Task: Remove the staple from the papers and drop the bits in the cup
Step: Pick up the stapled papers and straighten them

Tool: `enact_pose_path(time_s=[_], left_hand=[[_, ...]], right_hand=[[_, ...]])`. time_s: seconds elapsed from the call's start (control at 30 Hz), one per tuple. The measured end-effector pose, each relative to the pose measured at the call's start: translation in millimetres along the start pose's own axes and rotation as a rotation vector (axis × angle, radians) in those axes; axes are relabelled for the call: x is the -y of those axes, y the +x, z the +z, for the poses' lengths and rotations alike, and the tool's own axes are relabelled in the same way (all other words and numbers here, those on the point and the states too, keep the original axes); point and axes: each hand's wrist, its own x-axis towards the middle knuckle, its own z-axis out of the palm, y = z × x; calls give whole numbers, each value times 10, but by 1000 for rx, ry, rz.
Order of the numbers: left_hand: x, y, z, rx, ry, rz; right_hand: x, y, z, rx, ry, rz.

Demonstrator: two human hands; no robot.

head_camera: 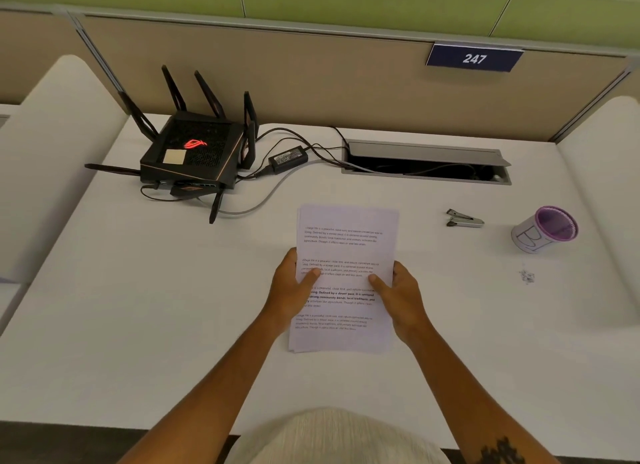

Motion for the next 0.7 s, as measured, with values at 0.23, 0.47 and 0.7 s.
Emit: enact_pose_path(time_s=[0.23, 0.47, 0.7], left_hand=[[-450, -89, 38, -130, -55, 163], [-548, -185, 121, -188, -133, 272], [-358, -241, 226, -207, -122, 181]], right_hand=[[412, -122, -4, -61, 78, -158], [546, -210, 10, -106, 159, -279], [375, -204, 131, -155, 51, -220]])
